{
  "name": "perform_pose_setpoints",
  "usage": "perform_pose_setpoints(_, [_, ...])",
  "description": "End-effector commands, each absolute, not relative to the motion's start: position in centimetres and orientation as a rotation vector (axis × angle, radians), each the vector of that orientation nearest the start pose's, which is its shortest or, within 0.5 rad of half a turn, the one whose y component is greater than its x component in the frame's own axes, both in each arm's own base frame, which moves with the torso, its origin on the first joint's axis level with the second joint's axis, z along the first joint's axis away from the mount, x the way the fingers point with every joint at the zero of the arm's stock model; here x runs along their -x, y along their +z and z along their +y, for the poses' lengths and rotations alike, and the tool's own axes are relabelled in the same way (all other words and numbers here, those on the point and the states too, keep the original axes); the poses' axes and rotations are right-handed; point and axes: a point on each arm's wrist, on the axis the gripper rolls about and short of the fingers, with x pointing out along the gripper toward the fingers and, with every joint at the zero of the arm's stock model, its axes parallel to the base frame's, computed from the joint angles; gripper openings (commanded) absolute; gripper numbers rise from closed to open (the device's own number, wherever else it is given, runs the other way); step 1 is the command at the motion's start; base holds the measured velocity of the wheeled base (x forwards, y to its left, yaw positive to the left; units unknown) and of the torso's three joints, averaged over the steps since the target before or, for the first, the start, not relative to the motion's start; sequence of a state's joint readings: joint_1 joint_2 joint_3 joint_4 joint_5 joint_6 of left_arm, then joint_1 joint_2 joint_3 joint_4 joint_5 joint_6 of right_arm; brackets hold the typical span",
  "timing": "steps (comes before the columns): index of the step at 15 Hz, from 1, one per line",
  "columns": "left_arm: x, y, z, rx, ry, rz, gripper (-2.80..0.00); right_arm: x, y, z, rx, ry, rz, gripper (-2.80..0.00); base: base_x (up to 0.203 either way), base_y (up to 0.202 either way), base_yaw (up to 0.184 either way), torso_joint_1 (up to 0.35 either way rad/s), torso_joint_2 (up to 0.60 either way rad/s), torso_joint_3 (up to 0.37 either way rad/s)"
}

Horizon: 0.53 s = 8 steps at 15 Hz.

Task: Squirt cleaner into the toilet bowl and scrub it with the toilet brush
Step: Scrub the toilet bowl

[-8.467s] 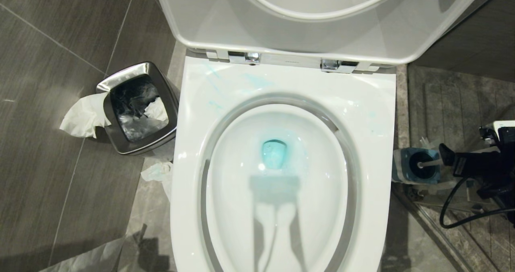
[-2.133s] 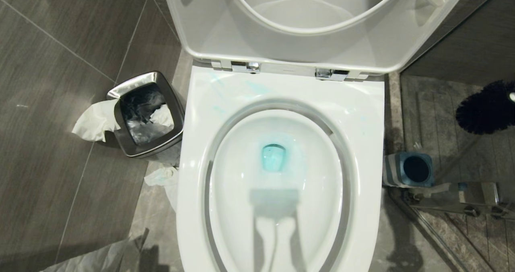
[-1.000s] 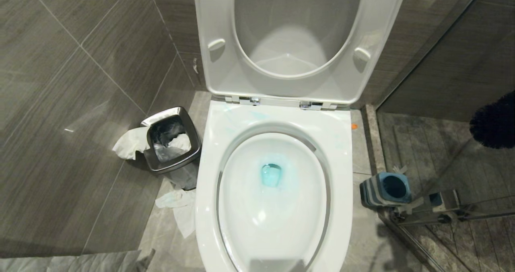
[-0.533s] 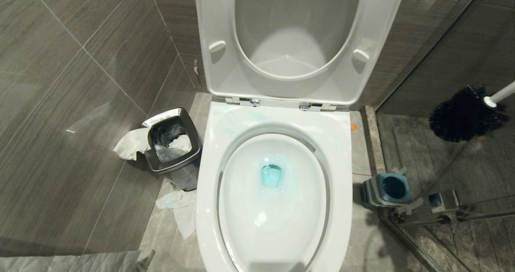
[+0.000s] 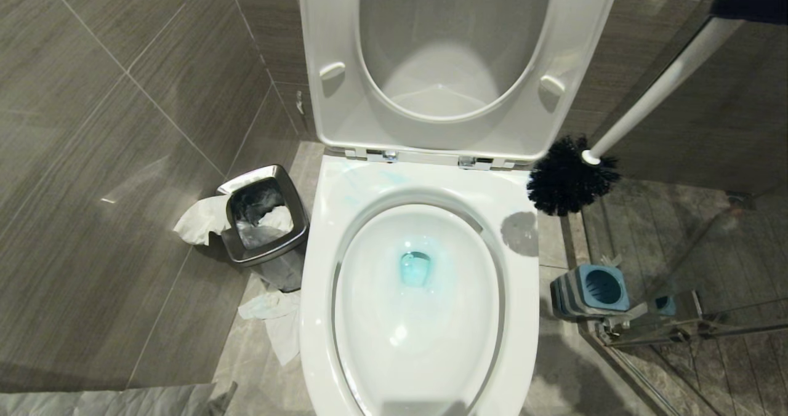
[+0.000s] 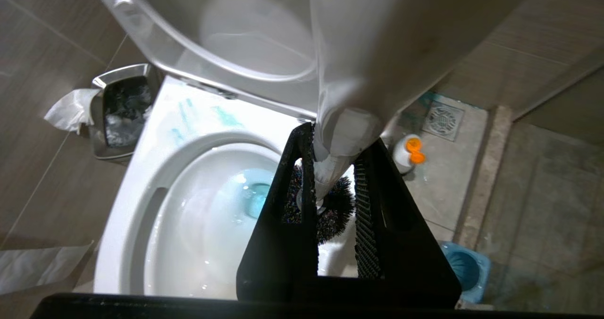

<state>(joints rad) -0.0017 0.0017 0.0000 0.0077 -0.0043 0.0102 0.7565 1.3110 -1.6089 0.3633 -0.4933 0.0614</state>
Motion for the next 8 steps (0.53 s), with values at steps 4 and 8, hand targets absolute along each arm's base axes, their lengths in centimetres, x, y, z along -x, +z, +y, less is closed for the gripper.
perform_pose_setpoints(4, [2.2,7.4,0.0,-0.013,-0.006,0.012,-2.80,-16.3,38.5,19.4,0.025,0.333,0.156,-2.80,0.000,0.000,0.000,0.000,0.00,0.000])
perform_pose_setpoints(8, [2.2,7.4,0.0,-0.018,-0.008,0.012,-2.80,-17.5,36.4,22.1,0.003,0.341,0.225,-2.80,0.000,0.000,0.000,0.000,0.00,0.000])
